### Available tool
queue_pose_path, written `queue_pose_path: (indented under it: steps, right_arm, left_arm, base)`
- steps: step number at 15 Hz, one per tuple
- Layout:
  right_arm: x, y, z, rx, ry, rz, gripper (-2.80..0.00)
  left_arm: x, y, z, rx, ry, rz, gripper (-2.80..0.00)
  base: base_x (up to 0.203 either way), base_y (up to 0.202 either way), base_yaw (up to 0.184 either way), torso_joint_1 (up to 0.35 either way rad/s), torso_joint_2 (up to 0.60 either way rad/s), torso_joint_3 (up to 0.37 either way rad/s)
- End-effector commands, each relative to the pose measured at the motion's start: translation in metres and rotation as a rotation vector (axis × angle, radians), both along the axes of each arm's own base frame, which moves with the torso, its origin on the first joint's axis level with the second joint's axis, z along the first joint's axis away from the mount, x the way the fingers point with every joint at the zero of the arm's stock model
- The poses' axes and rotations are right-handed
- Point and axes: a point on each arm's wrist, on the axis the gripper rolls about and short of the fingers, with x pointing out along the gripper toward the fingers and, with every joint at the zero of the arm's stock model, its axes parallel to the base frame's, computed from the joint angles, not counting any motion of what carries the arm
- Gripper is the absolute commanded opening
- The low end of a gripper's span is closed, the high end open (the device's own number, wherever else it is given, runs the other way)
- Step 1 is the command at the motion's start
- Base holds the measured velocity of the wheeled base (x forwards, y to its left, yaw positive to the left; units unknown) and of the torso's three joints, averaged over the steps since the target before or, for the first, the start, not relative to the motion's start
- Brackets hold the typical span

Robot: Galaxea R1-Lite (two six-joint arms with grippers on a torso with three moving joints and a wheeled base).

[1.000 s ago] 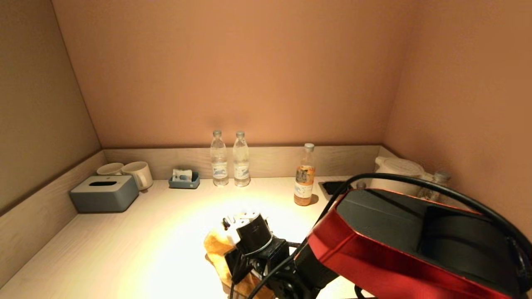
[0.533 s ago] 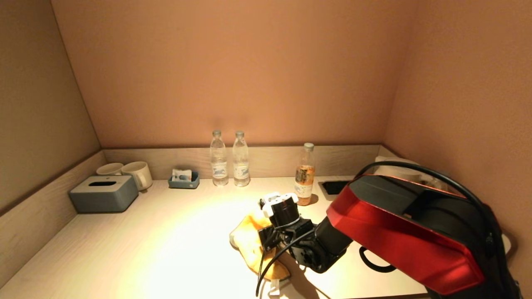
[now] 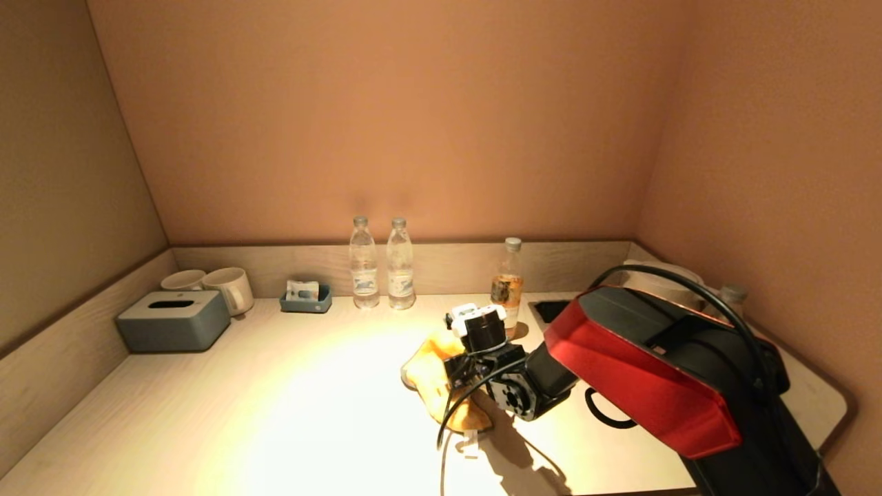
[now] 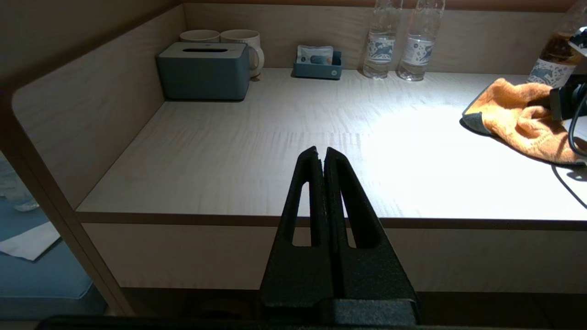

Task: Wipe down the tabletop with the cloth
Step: Sweep the stains on the table

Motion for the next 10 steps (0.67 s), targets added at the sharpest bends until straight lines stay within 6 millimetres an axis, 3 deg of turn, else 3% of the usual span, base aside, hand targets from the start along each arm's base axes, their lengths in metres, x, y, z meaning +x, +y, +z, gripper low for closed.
queue_pose_path:
  steps: [1, 4, 10]
  right_arm:
    - [0.025, -0.012, -0.004, -0.016, -0.022, -0.037, -2.80]
    - [0.040, -0.024, -0.008, -0.037, -0.033, -0.062, -2.80]
    - [0.039, -0.023, -0.031, -0.069, 0.017, -0.051, -2.80]
  left_arm:
    - [0.000, 0.000, 0.000, 0.000, -0.001, 0.001, -2.80]
    - [0.000, 0.000, 0.000, 0.000, -0.001, 0.001, -2.80]
    - [0.000, 0.000, 0.000, 0.000, -0.001, 0.001, -2.80]
  base:
    - [0.000, 0.000, 0.000, 0.000, 0.00, 0.000]
    - [0.000, 0.000, 0.000, 0.000, 0.00, 0.000]
    - [0.000, 0.000, 0.000, 0.000, 0.00, 0.000]
